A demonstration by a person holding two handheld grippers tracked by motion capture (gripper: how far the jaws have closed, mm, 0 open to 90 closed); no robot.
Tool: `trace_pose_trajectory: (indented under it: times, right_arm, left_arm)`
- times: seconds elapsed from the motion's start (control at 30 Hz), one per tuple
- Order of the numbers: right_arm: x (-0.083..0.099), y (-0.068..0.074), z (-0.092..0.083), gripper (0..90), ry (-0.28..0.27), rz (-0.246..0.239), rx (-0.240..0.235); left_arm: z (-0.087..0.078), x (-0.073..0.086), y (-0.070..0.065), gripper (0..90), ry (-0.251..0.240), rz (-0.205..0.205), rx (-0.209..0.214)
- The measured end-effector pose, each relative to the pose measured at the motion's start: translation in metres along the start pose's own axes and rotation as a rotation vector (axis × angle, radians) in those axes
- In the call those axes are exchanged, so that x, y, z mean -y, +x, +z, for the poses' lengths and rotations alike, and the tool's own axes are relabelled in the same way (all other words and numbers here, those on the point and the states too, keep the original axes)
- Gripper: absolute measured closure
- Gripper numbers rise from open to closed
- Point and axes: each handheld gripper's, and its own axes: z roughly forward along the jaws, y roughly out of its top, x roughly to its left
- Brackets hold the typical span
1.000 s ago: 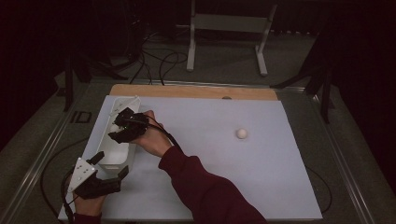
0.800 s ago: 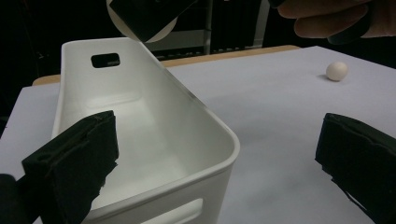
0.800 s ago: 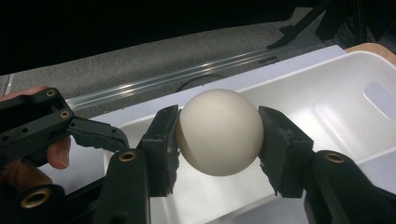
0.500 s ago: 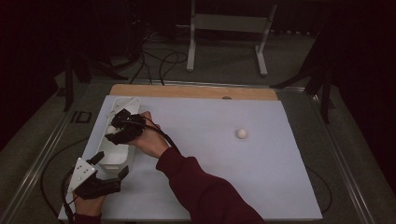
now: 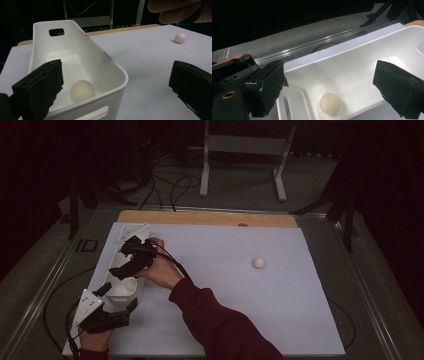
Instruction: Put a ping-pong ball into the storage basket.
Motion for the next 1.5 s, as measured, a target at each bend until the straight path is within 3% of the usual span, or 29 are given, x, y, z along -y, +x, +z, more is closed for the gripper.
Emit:
trace_pose_trajectory:
  times: [0.47, 0.97, 1.5]
  right_arm:
    - [0.0, -0.006, -0.013, 9.7, -0.023, -0.005, 0.027]
    - [0.005, -0.013, -0.027, 9.8, -0.012, -0.025, 0.096]
    - [0.015, -0.027, -0.047, 9.8, -0.032, 0.006, 0.15]
  left_arm:
    - [0.0, 0.0, 0.0, 0.1, 0.0, 0.0, 0.001]
    - [0.001, 0.0, -0.002, 0.1, 0.002, 0.006, 0.001]
    - [0.001, 0.0, -0.002, 0.1, 0.002, 0.007, -0.001]
